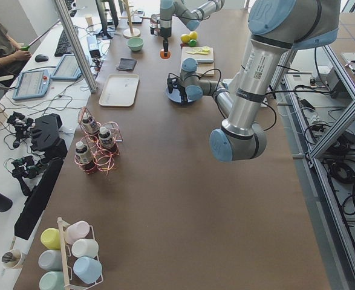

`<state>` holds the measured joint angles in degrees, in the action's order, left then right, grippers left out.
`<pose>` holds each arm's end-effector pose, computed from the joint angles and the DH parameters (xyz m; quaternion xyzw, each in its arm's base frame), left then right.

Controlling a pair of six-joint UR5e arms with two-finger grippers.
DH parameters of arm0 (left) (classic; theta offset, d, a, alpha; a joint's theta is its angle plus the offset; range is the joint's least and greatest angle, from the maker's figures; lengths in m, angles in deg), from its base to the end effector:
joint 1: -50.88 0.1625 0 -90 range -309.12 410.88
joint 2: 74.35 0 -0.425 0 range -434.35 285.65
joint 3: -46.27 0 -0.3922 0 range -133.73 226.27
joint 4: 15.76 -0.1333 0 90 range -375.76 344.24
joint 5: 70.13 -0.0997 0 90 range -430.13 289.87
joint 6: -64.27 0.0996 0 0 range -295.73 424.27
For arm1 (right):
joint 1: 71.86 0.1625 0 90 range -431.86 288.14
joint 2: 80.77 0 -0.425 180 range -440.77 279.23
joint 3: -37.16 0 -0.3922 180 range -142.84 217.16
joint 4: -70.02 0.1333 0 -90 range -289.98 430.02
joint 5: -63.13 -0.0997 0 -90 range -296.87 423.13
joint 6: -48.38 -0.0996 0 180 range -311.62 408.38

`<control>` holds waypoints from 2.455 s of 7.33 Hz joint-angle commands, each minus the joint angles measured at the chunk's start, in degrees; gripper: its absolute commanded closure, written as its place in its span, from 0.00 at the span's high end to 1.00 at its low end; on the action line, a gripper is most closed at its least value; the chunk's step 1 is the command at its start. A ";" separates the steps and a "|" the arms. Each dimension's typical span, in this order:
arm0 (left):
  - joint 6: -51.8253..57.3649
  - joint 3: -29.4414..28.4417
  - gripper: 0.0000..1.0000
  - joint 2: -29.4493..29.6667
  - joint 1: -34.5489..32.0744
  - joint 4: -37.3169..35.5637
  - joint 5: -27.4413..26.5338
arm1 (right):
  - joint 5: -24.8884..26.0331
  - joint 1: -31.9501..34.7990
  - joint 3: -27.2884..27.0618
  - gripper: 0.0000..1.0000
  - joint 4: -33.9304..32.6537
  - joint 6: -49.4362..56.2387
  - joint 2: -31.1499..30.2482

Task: Pick orange to plate
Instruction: 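Carry the orange with the right gripper over the blue plate while the left arm withdraws, then lower the orange onto the blue plate and open the right gripper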

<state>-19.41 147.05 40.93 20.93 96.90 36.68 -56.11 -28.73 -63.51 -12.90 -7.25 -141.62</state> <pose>0.4953 -0.4060 0.2802 0.0299 0.5006 -0.1064 0.8586 -0.4091 -0.4992 0.2691 0.0604 -0.4452 -0.0324 0.8928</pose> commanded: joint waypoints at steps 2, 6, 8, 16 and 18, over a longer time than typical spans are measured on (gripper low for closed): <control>19.27 -0.41 0.76 -6.35 -15.88 -0.25 11.10 | 10.05 -12.50 0.55 0.00 -1.01 -14.02 7.56; 34.99 -1.82 0.96 -12.70 -26.66 -0.25 17.55 | 17.62 -20.88 10.55 0.00 -1.11 -17.15 14.95; 34.99 -1.65 0.96 -13.05 -26.66 -0.16 17.55 | 17.72 -21.59 11.71 0.00 -1.10 -16.97 14.88; 35.07 -0.07 0.96 -15.59 -28.84 -0.16 18.16 | 12.84 -13.73 7.00 1.00 -4.94 -14.18 13.57; 50.09 -0.24 0.97 -19.62 -36.81 -3.64 18.87 | 3.44 -0.05 -4.57 1.00 -16.17 2.79 6.84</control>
<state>21.20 146.66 24.07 -11.06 95.88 55.16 -47.08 -37.32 -61.12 -22.75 -14.67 -130.29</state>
